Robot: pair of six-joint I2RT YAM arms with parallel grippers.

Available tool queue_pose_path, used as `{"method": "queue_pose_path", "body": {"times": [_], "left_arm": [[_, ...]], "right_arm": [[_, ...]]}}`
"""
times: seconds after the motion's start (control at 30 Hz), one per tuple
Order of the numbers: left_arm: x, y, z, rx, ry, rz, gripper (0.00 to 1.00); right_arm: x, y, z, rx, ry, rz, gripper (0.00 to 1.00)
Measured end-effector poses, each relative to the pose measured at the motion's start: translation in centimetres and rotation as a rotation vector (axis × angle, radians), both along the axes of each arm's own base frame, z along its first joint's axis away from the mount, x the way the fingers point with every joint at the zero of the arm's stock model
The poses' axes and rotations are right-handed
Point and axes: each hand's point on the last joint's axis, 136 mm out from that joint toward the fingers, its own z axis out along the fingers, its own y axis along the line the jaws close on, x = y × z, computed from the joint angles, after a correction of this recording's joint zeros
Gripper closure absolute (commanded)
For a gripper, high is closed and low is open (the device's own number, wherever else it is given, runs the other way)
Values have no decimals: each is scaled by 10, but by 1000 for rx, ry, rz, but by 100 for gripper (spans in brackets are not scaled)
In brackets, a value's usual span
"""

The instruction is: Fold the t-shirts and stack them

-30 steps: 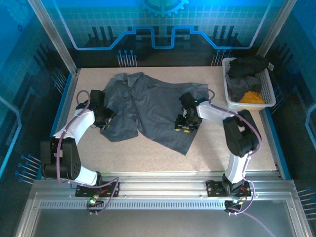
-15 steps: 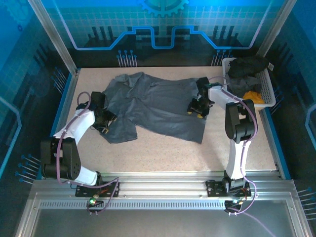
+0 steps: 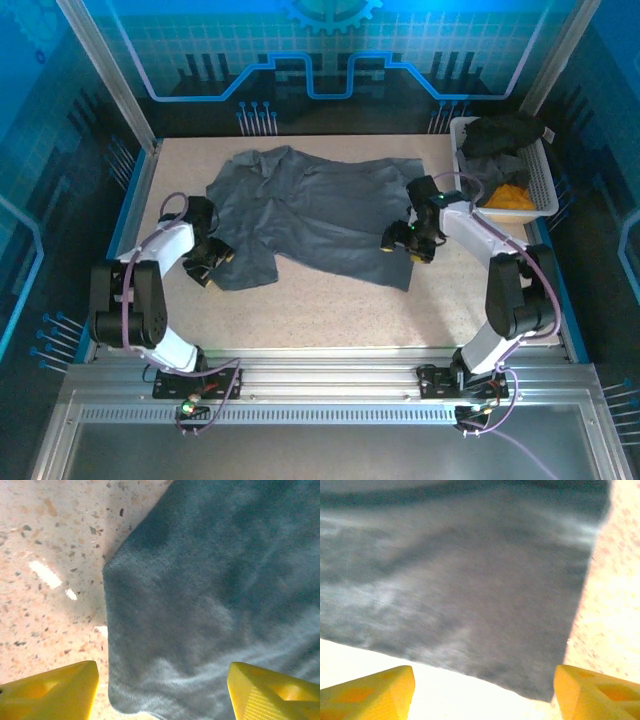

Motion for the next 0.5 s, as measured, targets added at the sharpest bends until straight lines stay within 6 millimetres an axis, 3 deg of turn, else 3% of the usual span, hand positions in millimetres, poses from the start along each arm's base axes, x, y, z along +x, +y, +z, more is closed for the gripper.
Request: {"method": "queue_pose_path", "body": {"times": [0.23, 0.33, 0.4, 0.5], "left_arm": [[3, 0, -22, -4, 27, 0, 57], [9, -2, -21, -6, 1, -4, 77], [13, -5, -21, -8, -16, -18, 90], [19, -11, -19, -11, -45, -32, 100]], "right_arm": [[-41, -18, -20, 6, 95, -95, 26], [-57, -20, -32, 0, 140, -126, 29], [-62, -18, -37, -6, 160, -129, 29], [-62, -4, -45, -12, 176, -100, 35]]}}
